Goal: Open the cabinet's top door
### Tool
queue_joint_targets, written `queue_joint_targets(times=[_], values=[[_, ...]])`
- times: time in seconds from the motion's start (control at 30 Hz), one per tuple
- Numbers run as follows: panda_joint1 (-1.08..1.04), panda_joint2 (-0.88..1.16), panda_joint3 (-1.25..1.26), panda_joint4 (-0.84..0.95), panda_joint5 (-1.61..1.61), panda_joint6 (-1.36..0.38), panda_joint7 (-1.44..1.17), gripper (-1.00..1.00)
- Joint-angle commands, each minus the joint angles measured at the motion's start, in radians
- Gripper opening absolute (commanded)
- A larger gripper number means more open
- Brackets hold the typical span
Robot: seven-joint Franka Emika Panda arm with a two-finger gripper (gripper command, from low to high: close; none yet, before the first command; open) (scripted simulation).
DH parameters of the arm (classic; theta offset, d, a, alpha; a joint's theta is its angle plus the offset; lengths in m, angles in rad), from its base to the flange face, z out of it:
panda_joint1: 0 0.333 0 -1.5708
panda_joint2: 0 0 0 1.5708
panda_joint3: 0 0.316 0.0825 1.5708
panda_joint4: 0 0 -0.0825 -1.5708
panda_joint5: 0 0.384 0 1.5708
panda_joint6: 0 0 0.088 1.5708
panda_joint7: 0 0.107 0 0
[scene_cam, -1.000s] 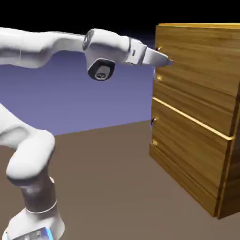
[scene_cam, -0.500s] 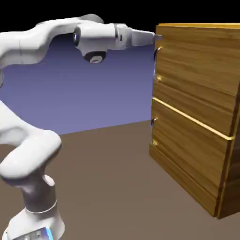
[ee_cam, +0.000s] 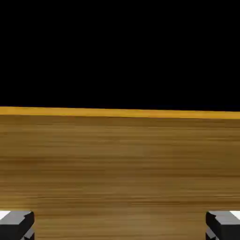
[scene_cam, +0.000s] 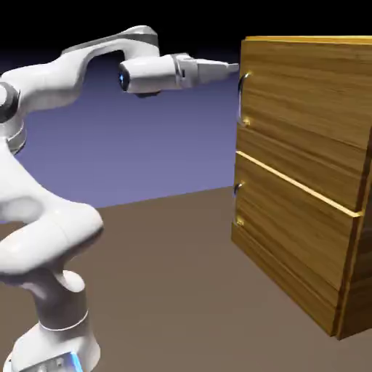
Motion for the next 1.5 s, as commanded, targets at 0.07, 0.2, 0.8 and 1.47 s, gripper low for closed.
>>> queue_joint_targets(times=[0.07,0.2,0.8,1.47], values=[[-0.056,-0.021,0.065,0.047,0.131,0.01,-0.082,0.0],[-0.131,-0.048,0.151,0.109,0.305,0.024,-0.192,0.0],[-0.158,-0.035,0.19,0.087,0.42,-0.101,-0.298,-1.0],[0.567,-0.079,-0.314,-0.535,0.175,-0.441,-0.314,-1.0]])
